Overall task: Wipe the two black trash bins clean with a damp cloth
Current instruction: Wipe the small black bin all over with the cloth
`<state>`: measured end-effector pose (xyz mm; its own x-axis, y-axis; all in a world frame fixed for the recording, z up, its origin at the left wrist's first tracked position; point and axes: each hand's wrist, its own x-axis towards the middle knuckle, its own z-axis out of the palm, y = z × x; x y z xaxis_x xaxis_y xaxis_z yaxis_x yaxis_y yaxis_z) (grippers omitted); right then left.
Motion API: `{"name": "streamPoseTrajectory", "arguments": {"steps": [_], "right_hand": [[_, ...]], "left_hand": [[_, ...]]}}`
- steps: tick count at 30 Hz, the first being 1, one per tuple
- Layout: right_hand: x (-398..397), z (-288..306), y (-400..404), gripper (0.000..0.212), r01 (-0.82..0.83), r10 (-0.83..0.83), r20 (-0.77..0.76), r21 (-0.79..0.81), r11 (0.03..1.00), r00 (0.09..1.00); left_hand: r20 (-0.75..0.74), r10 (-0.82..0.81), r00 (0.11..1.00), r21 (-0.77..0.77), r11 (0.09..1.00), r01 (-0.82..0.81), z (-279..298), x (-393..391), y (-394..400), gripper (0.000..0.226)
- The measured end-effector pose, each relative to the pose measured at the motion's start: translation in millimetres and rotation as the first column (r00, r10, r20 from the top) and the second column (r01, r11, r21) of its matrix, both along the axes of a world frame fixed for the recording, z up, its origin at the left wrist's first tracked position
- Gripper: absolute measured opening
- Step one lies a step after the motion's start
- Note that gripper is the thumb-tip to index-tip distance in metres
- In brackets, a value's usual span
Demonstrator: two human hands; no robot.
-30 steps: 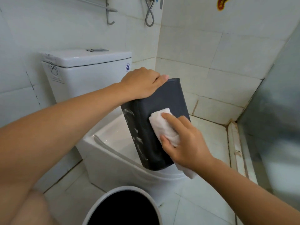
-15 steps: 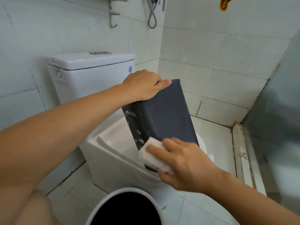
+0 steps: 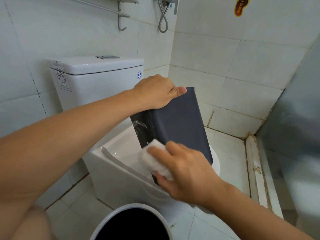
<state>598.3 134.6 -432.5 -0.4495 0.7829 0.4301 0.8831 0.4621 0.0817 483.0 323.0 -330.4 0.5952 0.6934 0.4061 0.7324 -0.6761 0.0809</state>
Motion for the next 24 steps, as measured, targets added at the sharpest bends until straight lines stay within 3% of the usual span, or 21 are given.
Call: {"name": "streamPoseTrajectory", "arguments": {"steps": [3,7,11,14,16,21,24], "right_hand": [[-0.7,20.2,16.5,0.05,0.084,-0.072,-0.144,0.083,0.993,0.987],[10.4,16.4,4.3,0.051,0.004,-0.01,-0.092,-0.069,0.998,0.996],[17.3,11.3,-2.0,0.05,-0.026,0.006,-0.142,-0.143,0.989,0.99],[18.5,13.3,3.3,0.051,-0.026,0.009,-0.164,-0.102,0.994,0.986],[18.8,14.3,8.2,0.052,-0.002,-0.011,-0.174,-0.072,0.997,0.985],[11.3,28.0,25.0,0.053,0.036,-0.04,-0.261,-0.021,0.999,0.964],[5.3,42.7,37.6,0.052,0.045,-0.04,-0.364,0.007,0.999,0.931]], "left_hand": [[0.008,-0.04,0.999,-0.036,0.999,0.041,5.0,1.3,0.2,0.073],[0.147,-0.098,0.984,-0.212,0.969,0.128,11.3,-2.6,5.0,0.067],[0.381,-0.017,0.924,-0.478,0.852,0.212,12.3,-9.6,3.7,0.079],[0.438,0.068,0.897,-0.599,0.766,0.234,16.2,-14.8,-0.9,0.088],[0.444,0.114,0.889,-0.703,0.66,0.266,18.7,-20.3,-3.9,0.099],[0.475,0.083,0.876,-0.748,0.562,0.352,25.2,-20.3,-15.4,0.112],[0.474,0.064,0.878,-0.737,0.574,0.356,28.2,-14.6,-20.7,0.111]]}}
